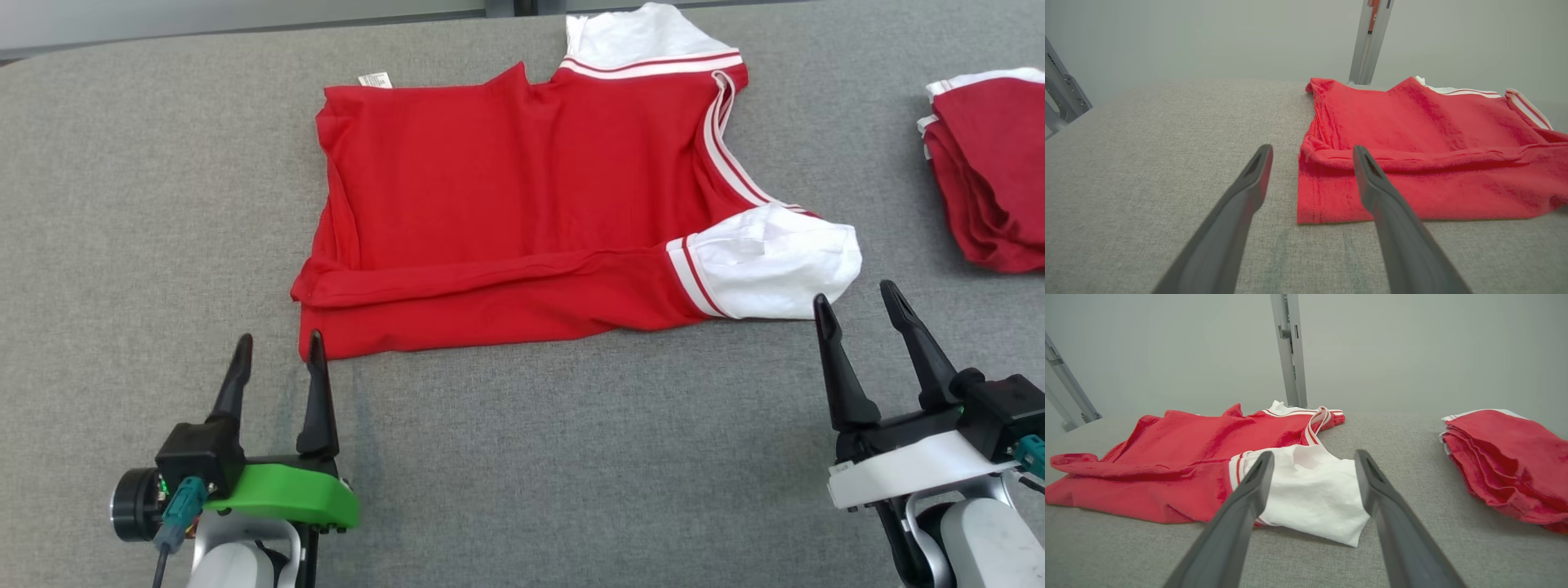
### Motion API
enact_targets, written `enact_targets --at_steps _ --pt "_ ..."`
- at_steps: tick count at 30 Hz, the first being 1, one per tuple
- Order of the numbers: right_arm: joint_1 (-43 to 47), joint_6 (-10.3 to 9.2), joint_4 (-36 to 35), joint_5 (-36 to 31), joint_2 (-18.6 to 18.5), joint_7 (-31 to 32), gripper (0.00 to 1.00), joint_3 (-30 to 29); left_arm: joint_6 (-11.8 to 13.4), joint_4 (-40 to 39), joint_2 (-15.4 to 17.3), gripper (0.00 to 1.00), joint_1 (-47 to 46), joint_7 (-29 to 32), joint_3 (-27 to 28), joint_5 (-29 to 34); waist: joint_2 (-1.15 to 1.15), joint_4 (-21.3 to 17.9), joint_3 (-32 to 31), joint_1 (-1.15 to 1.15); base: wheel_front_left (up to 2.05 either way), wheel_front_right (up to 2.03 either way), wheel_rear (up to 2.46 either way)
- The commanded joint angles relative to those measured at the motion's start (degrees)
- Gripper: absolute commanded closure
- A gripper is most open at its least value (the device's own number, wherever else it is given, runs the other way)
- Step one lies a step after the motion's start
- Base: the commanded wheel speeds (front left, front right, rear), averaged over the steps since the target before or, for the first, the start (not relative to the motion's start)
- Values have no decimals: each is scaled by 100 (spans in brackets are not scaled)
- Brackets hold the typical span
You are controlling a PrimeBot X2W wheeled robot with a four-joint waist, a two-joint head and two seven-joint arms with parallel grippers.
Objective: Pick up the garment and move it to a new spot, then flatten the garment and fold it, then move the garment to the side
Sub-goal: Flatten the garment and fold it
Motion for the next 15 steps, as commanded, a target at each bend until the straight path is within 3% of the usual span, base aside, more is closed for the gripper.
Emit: enact_targets --at_steps 1,9,15 --pt "20 -10 134 52 -39 29 0 -60 -50 112 3 0 -74 48 -23 -58 0 11 85 0 0 0 0" --pt "-602 -10 1315 339 -228 -12 0 -72 -264 1025 2 0 -641 190 -6 -344 0 44 566 0 0 0 0" --pt "-1283 -9 2065 638 -343 -50 0 318 -479 1609 -6 0 -1082 295 -6 -577 0 75 769 0 0 0 0"
